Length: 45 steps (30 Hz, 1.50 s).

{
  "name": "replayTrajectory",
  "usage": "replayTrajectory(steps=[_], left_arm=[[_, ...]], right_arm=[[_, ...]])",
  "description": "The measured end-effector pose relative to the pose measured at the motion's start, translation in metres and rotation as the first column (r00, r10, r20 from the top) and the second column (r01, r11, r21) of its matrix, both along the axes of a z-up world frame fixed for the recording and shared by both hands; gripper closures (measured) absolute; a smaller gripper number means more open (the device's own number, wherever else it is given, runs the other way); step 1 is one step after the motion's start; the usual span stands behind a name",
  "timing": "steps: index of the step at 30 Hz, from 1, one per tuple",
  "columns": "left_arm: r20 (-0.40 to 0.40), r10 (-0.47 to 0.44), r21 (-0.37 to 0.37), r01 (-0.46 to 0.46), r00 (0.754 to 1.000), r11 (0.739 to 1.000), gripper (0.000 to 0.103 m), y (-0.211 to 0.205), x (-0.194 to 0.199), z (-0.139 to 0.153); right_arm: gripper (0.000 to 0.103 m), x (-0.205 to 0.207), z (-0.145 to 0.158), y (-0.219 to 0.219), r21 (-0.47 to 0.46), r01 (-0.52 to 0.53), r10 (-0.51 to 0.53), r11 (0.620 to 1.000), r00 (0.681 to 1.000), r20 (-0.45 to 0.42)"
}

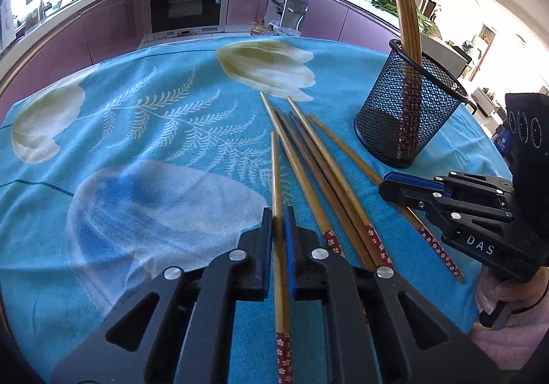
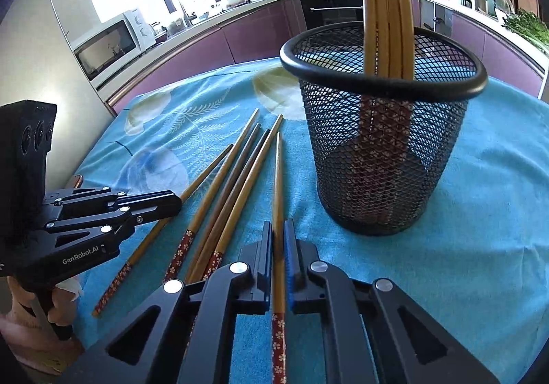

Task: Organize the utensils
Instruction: 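Lift the left tool's chopstick upright while the right tool raises its chopstick upright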

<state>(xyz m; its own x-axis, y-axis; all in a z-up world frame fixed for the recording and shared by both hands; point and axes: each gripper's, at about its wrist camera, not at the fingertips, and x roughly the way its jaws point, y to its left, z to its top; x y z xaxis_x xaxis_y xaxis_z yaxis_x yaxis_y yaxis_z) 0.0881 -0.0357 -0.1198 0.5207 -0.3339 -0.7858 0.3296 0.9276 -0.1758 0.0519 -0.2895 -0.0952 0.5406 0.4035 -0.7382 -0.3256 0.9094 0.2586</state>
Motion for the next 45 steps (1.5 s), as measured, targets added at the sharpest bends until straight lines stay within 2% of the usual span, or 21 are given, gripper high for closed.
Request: replayTrajectory(steps=[14,19,27,36,45], left_arm=[[0.059,-0.062,-0.057,0.065,0.996,0.996,0.096,-0.003,-0.016,0.023],[0.045,-0.083,-0.059,0.086,0.996,0.995,0.096,-0.006,-0.015,0.02],[-0.011,-0.107,-0.033,0.106,0.994,0.994,0.095,-0.011,-0.006,-0.001],[-0.033,-0.133,-0.017,0.133,0.991,0.991,0.093,-0.013,0.002,-0.008],[-0.039,-0.126,-0.023,0.125,0.991,0.992,0.095,-0.016,0.006,-0.004]], right_arm=[[0.097,-0.012,0.02,0.001,0.07,-0.06,0.056,0.996,0.997,0.047],[0.097,-0.012,0.018,0.007,0.072,-0.094,0.091,0.993,0.995,0.034],[0.096,-0.005,0.002,0.016,0.01,-0.112,0.112,0.994,0.994,-0.016],[0.094,0.003,-0.001,0.023,-0.019,-0.115,0.115,0.993,0.993,-0.015],[0.097,0.003,0.001,0.016,0.013,-0.111,0.111,0.994,0.994,-0.007]])
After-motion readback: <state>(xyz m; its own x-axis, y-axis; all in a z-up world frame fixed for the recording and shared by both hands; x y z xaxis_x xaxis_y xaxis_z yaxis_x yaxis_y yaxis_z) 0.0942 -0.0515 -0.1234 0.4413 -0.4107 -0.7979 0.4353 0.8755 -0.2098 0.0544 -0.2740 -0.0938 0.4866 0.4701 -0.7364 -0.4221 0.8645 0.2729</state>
